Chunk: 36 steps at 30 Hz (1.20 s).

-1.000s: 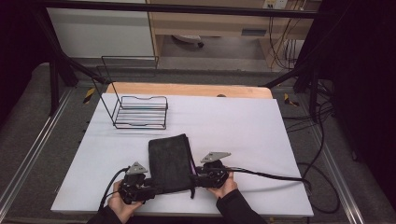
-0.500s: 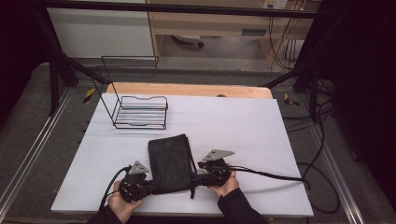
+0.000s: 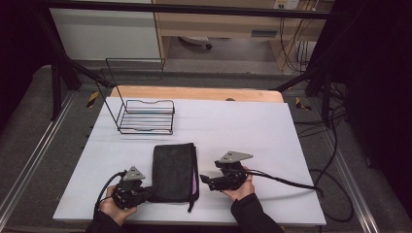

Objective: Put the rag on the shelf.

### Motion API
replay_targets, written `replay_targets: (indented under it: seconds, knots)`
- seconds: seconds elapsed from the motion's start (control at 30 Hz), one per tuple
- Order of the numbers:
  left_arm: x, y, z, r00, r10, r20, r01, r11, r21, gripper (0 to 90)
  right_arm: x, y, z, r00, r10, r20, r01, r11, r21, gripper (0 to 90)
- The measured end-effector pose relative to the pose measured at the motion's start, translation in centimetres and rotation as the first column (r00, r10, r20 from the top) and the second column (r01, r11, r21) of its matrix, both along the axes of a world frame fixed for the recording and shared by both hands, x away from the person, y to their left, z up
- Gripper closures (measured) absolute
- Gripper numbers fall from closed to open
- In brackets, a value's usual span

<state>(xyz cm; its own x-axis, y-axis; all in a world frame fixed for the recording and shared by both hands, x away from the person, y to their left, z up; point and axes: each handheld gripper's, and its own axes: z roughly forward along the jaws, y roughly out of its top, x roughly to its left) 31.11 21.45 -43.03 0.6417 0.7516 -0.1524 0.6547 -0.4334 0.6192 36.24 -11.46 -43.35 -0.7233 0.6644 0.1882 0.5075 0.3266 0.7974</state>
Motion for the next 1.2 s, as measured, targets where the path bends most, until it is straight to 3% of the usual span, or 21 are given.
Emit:
replay_targets:
  seconds: [0.23,0.33,0.37,0.4,0.43,0.5,0.53,0.73,0.9,1.13,1.2]
  knots:
    - [-0.1,0.2,-0.1,0.9996,-0.019,0.02,0.019,0.9995,0.026,83.1,0.2,-0.2,-0.1,1.0,-0.008,0.005,0.008,1.0,0.007,10.7]
    - [-0.2,0.5,0.2,0.9994,-0.017,0.03,0.017,0.9998,0.0,78.7,0.3,-0.2,-0.1,0.9999,-0.006,0.008,0.006,1.0,0.011,7.7]
    - [-0.2,0.6,0.3,0.9992,-0.009,0.039,0.009,0.9999,-0.012,71.8,0.4,-0.1,-0.1,0.9999,-0.006,0.011,0.006,1.0,0.017,6.0]
    - [-0.2,0.8,0.6,0.9989,-0.004,0.048,0.005,0.9997,-0.026,71.8,0.4,-0.1,-0.1,0.9999,-0.006,0.011,0.006,1.0,0.017,6.0]
    - [-0.1,0.9,0.8,0.9984,-0.002,0.056,0.004,0.9992,-0.041,60.8,0.6,-0.2,0.0,0.9999,-0.008,0.008,0.008,1.0,0.02,4.8]
    - [0.2,1.0,1.3,0.9966,0.005,0.082,0.0,0.9987,-0.052,53.3,0.7,-0.2,0.1,0.9999,-0.008,0.009,0.008,1.0,0.025,3.9]
    - [0.4,1.0,1.5,0.9955,0.007,0.095,-0.001,0.9982,-0.061,53.3,0.7,-0.2,0.1,0.9999,-0.008,0.009,0.008,1.0,0.025,3.9]
    - [2.2,1.1,2.7,0.9885,-0.017,0.15,0.027,0.9975,-0.065,33.8,1.1,-0.3,0.4,0.9997,-0.019,0.014,0.019,0.999,0.039,2.6]
    - [3.7,1.5,3.3,0.9855,-0.013,0.169,0.029,0.9954,-0.091,20.9,1.4,-0.4,0.5,0.9995,-0.027,0.014,0.027,0.999,0.045,1.9]
    - [7.1,1.8,3.7,0.9841,0.044,0.172,-0.03,0.996,-0.084,17.4,1.7,-0.4,0.5,0.9995,-0.031,0.011,0.031,0.999,0.041,1.7]
    - [8.2,2.0,3.6,0.9853,0.067,0.157,-0.051,0.9933,-0.103,17.5,1.8,-0.4,0.4,0.9994,-0.032,0.01,0.032,0.999,0.038,1.6]
